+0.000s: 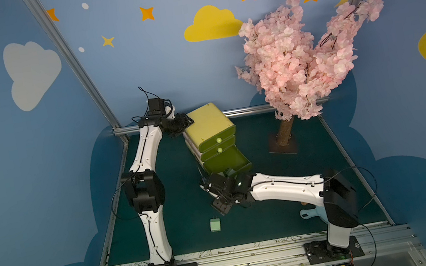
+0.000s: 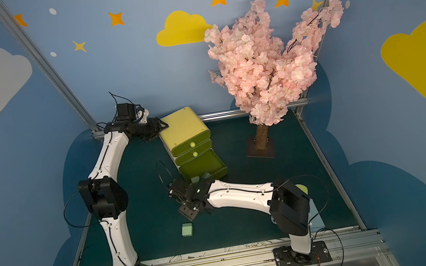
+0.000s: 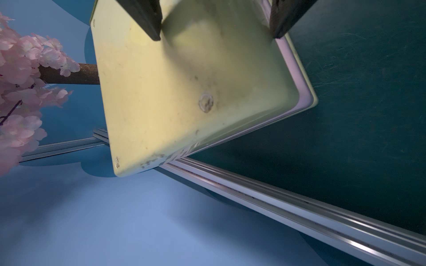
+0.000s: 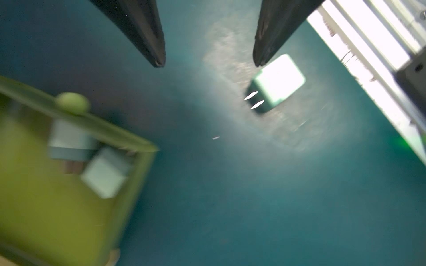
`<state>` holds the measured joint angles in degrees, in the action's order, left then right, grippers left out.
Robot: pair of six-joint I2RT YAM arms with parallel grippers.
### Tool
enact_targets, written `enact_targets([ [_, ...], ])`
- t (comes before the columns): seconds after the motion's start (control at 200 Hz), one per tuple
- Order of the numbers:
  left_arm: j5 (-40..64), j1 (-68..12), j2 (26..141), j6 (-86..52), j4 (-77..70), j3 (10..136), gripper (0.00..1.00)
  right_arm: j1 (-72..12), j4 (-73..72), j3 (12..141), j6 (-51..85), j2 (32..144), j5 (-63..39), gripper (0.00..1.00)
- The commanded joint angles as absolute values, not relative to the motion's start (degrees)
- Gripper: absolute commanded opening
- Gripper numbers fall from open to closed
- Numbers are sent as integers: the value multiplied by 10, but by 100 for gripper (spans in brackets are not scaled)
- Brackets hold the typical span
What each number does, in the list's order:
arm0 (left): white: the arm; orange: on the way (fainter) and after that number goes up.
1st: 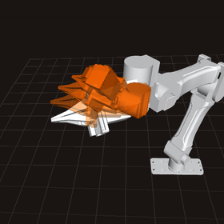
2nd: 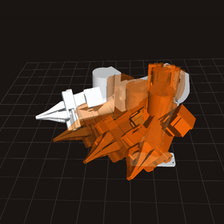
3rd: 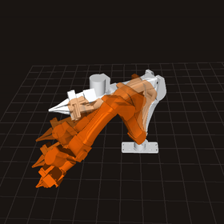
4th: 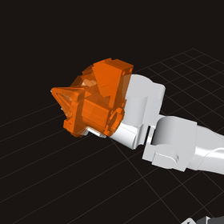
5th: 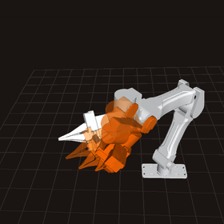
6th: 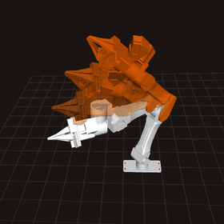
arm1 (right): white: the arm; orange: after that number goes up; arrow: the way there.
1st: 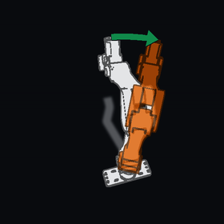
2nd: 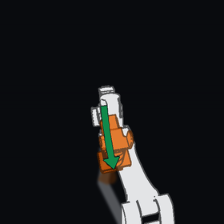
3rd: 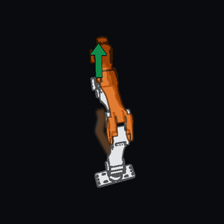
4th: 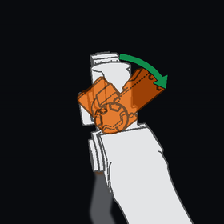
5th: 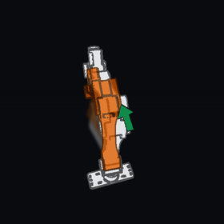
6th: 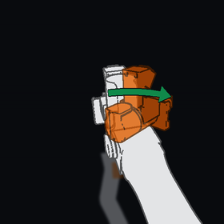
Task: Place the plugs into the drawer by color
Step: Pick up the plug from the center of the board.
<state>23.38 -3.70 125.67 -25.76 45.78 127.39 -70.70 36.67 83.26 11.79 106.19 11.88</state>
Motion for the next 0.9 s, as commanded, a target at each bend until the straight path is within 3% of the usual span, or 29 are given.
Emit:
enact_targets([
  [0.0, 204, -35, 1287, -241, 530, 1254, 74, -734, 336, 839, 128, 1093, 163, 68],
  [0.411, 204, -38, 1288, -240, 530, 1253, 74, -769, 368, 903, 125, 1185, 165, 73],
  [0.896, 204, -40, 1288, -240, 531, 1254, 74, -766, 386, 869, 153, 1171, 174, 73],
])
